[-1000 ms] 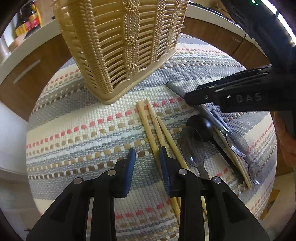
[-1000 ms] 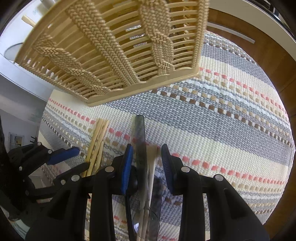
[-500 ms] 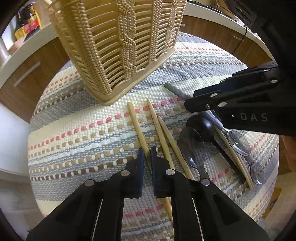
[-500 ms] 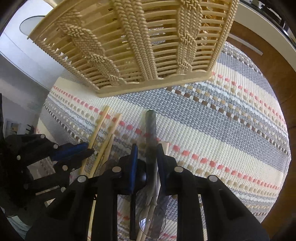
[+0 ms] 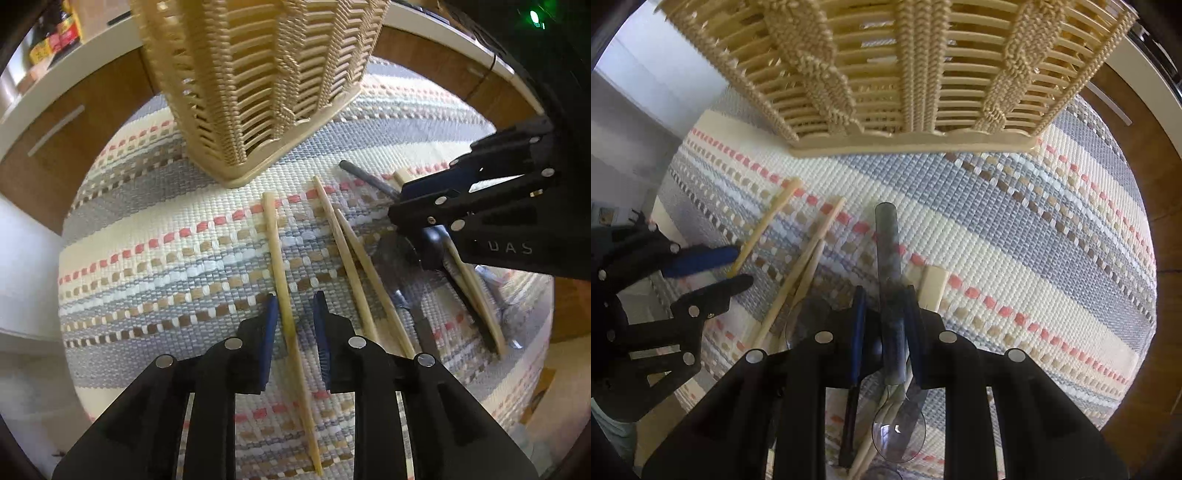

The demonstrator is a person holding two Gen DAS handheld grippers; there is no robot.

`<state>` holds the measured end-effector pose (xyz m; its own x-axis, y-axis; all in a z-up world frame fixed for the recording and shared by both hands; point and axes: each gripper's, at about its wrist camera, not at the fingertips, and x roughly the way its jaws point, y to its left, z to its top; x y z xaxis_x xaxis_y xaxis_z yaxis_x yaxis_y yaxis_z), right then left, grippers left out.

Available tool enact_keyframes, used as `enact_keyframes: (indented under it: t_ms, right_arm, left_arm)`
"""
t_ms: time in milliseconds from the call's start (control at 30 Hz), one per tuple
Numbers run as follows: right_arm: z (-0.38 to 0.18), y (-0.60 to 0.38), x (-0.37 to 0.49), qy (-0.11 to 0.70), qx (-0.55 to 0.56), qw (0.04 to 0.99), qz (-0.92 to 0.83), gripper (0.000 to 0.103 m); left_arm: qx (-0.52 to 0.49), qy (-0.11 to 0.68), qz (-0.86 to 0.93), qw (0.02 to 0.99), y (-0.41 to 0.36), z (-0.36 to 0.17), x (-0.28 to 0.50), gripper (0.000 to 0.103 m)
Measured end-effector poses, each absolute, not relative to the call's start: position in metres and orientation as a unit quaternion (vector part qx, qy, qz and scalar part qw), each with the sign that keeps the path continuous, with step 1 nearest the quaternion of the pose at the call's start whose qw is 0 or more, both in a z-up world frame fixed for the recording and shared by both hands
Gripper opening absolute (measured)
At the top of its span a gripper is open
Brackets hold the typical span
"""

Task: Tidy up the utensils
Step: 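Grasp another clear spoon with the right tool while the left tool grasps another chopstick, then carry the spoon with the right tool while the left tool carries the chopstick to the holder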

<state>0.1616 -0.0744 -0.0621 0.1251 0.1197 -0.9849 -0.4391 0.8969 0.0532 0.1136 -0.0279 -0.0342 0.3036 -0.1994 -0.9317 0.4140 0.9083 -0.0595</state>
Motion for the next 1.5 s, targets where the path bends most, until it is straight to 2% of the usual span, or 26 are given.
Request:
enact_keyframes:
  t_ms: [67, 100, 267, 400, 633, 833, 1067, 1267, 1500]
  right_arm:
    - [-0.064, -0.069, 0.158, 0.628, -0.142, 0.744, 0.178, 0.01]
    - [-0.064, -0.066, 0.154, 0.623, -0.156, 0.747, 0.172, 0.01]
    - [-0.061, -0.068, 0.138, 0.605, -0.136, 0.762, 0.187, 0.01]
    - [-0.038, -0.093, 0.12, 0.573, -0.102, 0.782, 0.223, 0.01]
    - [0.041, -0.122, 0.08, 0.459, -0.047, 0.838, 0.29, 0.01]
    - [0.124, -0.144, 0.075, 0.352, 0.017, 0.876, 0.329, 0.01]
    - [0.191, -0.181, 0.104, 0.251, 0.062, 0.906, 0.334, 0.01]
    - [0.211, -0.19, 0.141, 0.184, 0.055, 0.949, 0.249, 0.01]
    - [0.175, -0.186, 0.2, 0.168, 0.026, 0.968, 0.186, 0.01]
  left_arm:
    - [0.116, 0.56, -0.177, 0.801, -0.033, -0.034, 0.114, 0.01]
    - [0.124, 0.559, -0.168, 0.803, -0.036, -0.034, 0.115, 0.005]
    - [0.111, 0.539, -0.159, 0.82, -0.036, -0.033, 0.113, 0.004]
    - [0.051, 0.486, -0.195, 0.85, -0.02, -0.006, 0.095, 0.004]
    - [-0.041, 0.348, -0.247, 0.904, 0.009, 0.088, 0.066, 0.004]
    - [-0.072, 0.242, -0.247, 0.936, 0.015, 0.153, 0.066, 0.004]
    - [-0.111, 0.137, -0.213, 0.961, 0.019, 0.197, 0.09, 0.004]
    - [-0.121, 0.074, -0.165, 0.976, 0.024, 0.198, 0.119, 0.004]
    - [-0.116, 0.054, -0.128, 0.983, 0.021, 0.159, 0.148, 0.004]
